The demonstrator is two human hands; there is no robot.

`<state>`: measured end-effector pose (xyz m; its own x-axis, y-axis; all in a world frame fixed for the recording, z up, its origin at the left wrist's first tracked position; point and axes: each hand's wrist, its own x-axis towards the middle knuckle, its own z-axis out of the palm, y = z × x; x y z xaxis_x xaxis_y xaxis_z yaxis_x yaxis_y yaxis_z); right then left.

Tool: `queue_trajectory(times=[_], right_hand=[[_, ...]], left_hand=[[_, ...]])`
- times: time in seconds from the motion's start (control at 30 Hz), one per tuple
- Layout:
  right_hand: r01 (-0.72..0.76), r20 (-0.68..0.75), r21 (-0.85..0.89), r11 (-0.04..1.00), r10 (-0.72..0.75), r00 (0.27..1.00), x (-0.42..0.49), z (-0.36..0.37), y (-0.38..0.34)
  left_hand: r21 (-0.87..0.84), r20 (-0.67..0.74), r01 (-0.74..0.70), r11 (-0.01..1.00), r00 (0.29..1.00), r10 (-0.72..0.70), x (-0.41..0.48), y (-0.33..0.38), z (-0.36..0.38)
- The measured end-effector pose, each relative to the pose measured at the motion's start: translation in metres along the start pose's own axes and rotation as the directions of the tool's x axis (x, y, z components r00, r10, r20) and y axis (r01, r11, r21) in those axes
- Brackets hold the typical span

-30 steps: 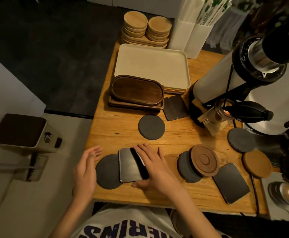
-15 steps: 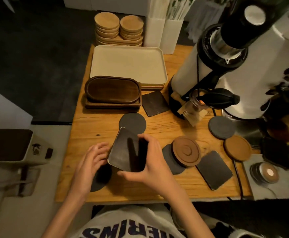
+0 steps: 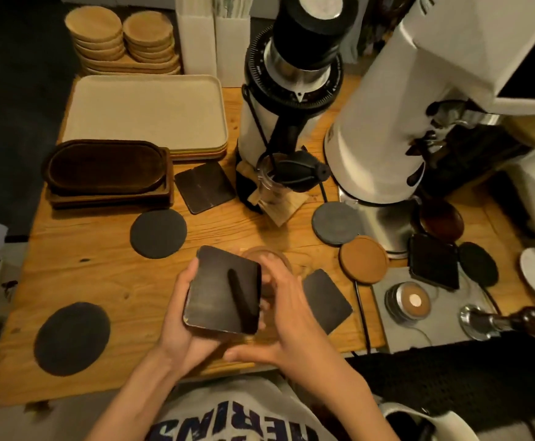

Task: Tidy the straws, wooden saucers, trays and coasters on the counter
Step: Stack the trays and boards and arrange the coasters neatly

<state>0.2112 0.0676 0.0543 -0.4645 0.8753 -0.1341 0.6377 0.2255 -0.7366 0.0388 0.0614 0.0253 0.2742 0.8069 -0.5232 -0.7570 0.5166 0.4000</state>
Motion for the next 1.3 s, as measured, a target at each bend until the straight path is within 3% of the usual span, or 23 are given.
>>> queue_trajectory(times=[0.13,0.27,0.33,0.5,0.6,0.67,0.83,1.07,1.3], right_hand=[[-0.247,-0.052,-0.08,0.966,0.244,0.968,-0.023,-0.021,0.049],[-0.356,-0.063,-0.146,0.923,0.35,0.935,-0.031,-0.022,0.08],[-0.374,-0.043,-0.174,0.911,0.372,0.927,-0.03,-0.017,0.089],[-0.389,-0.017,-0.45,0.804,0.428,0.903,-0.025,-0.005,0.097],[-0.347,-0.096,-0.46,0.817,0.343,0.934,-0.023,-0.004,0.098],[-0.326,-0.138,-0.462,0.825,0.296,0.945,-0.022,-0.004,0.097],[-0.352,-0.136,-0.491,0.797,0.329,0.935,-0.019,-0.009,0.094],[-0.331,-0.114,-0.426,0.842,0.312,0.943,-0.04,-0.041,0.099],[-0.353,-0.153,0.097,0.931,0.364,0.919,-0.052,-0.1,0.093]], left_hand=[[-0.077,0.149,-0.085,0.993,0.984,0.096,0.015,-0.004,0.008],[-0.068,0.138,-0.096,0.993,0.985,0.105,0.024,-0.015,0.016],[-0.066,0.124,-0.114,0.991,0.985,0.121,0.027,-0.021,0.022],[-0.073,0.115,-0.112,0.991,0.986,0.12,0.031,-0.031,0.028],[-0.138,0.21,-0.087,0.987,0.971,0.115,0.03,-0.037,0.034],[-0.146,0.196,-0.114,0.983,0.97,0.142,0.028,-0.04,0.04],[-0.169,0.251,-0.075,0.983,0.961,0.116,0.033,-0.045,0.045],[-0.117,0.208,-0.125,0.985,0.967,0.147,0.04,-0.046,0.05],[-0.022,0.163,-0.205,0.979,0.965,0.206,0.047,-0.053,0.064]])
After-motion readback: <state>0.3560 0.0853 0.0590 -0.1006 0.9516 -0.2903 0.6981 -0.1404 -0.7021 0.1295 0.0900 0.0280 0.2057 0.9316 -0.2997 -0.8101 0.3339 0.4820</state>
